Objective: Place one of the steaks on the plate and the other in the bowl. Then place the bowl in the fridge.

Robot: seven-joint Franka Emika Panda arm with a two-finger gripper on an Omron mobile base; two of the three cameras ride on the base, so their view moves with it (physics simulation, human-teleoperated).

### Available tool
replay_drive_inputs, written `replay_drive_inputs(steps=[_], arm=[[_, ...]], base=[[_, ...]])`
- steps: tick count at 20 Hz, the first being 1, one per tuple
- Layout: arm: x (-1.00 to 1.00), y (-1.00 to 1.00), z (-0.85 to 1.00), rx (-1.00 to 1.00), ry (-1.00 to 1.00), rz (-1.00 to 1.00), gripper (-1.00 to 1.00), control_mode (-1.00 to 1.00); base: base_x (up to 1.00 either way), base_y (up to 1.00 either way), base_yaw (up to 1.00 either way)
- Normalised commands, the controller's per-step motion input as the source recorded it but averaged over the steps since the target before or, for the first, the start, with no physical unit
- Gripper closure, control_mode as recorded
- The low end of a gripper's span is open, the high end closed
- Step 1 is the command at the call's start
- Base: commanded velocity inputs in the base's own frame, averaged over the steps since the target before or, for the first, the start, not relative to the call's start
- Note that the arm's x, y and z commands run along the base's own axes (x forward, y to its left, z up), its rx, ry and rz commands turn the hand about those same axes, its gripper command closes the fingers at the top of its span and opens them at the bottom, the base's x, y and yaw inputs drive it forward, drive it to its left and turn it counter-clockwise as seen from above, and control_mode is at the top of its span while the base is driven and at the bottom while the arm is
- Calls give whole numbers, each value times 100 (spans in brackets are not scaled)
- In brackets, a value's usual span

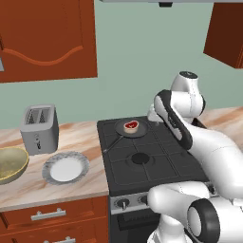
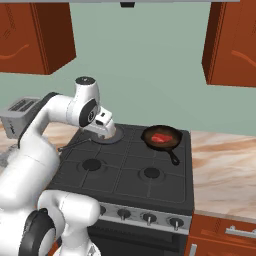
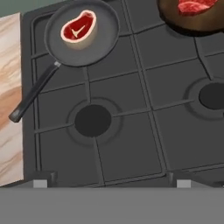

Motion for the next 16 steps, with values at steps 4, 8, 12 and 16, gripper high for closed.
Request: replay_drive_inputs(steps=[4,8,12,16], arm=[[66,3,-15,-1,3,-8,-100,-100],[68,10,-18,-3,1,-7,-100,-100],[64,9,-37,0,1,-10,-100,-100],[61,8,-37,0,2,-10,-100,-100]], base=[[0,0,0],[0,0,0],[0,0,0],[0,0,0]])
